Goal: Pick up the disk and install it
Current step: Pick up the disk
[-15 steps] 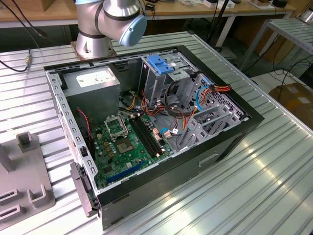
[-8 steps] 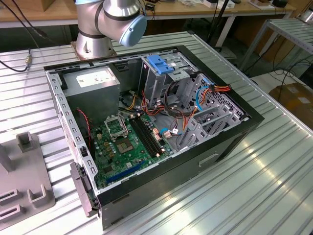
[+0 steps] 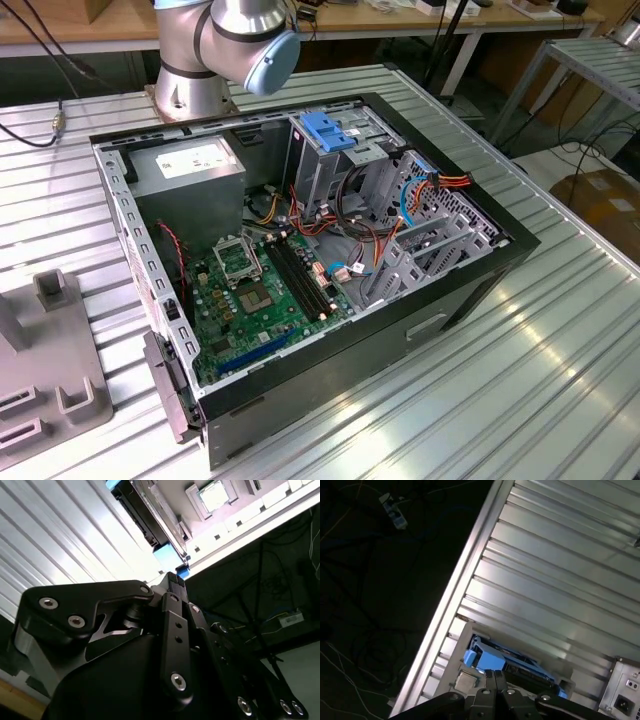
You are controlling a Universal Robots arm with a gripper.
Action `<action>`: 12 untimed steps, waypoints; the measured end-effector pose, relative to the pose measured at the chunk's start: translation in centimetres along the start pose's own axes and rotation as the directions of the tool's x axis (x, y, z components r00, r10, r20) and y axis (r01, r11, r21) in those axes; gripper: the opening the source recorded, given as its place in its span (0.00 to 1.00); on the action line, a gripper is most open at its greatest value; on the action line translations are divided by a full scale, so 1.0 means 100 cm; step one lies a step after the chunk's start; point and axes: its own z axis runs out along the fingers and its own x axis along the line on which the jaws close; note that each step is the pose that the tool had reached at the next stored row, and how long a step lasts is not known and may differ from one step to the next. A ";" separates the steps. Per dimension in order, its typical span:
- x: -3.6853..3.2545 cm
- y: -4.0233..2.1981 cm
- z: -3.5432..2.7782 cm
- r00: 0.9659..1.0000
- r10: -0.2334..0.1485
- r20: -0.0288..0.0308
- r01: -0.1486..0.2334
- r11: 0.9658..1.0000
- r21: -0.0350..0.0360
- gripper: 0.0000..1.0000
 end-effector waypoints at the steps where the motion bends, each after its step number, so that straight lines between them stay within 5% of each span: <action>1: 0.0000 0.0000 0.0001 1.000 -0.019 -0.001 0.019 1.000 0.000 0.10; 5: 0.0000 0.0000 0.0005 0.996 -0.094 -0.004 0.094 0.996 -0.001 0.10; 9: 0.0000 0.0000 0.0008 0.985 -0.170 -0.006 0.170 0.985 -0.002 0.10; 11: 0.0000 0.0000 0.0009 0.973 -0.232 -0.009 0.232 0.973 -0.002 0.10; 12: 0.0000 -0.0001 0.0009 0.964 -0.267 -0.010 0.267 0.964 -0.003 0.10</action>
